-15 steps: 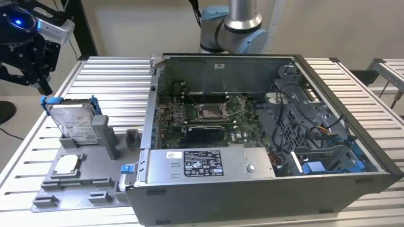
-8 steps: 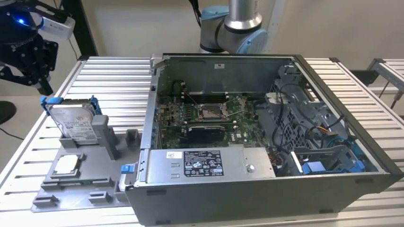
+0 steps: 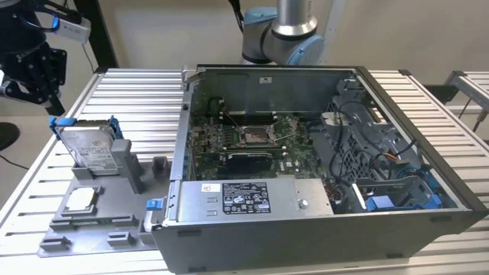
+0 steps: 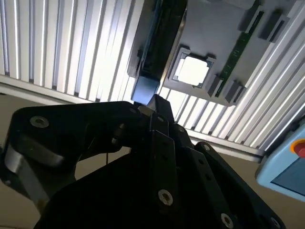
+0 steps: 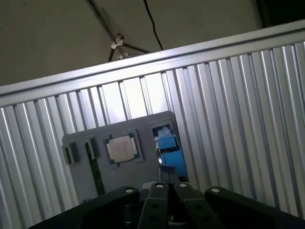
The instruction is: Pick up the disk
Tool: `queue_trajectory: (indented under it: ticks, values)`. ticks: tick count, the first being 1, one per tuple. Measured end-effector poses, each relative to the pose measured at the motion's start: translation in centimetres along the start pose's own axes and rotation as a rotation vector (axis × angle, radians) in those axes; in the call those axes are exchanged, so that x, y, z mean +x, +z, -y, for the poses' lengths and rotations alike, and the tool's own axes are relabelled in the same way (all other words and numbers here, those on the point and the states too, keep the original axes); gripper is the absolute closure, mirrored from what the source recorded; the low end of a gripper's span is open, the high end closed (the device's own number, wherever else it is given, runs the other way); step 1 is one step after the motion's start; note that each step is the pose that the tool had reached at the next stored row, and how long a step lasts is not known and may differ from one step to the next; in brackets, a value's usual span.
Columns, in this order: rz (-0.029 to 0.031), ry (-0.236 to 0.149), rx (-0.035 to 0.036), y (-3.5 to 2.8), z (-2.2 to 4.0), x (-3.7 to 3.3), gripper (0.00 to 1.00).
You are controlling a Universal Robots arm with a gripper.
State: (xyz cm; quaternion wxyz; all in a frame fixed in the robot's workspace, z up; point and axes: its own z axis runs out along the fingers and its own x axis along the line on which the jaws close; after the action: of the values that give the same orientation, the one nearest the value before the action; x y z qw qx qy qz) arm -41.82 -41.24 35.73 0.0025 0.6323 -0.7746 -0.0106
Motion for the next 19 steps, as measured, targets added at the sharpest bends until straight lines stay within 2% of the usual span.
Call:
queue_trajectory:
  ticks: [11, 19]
  values:
    - [-0.0032, -0.191, 0.0000, 0.04, 0.01, 0.00, 1.00]
    - [-0.0033, -0.194, -0.0002, 0.03, 0.09, -0.03, 1.00]
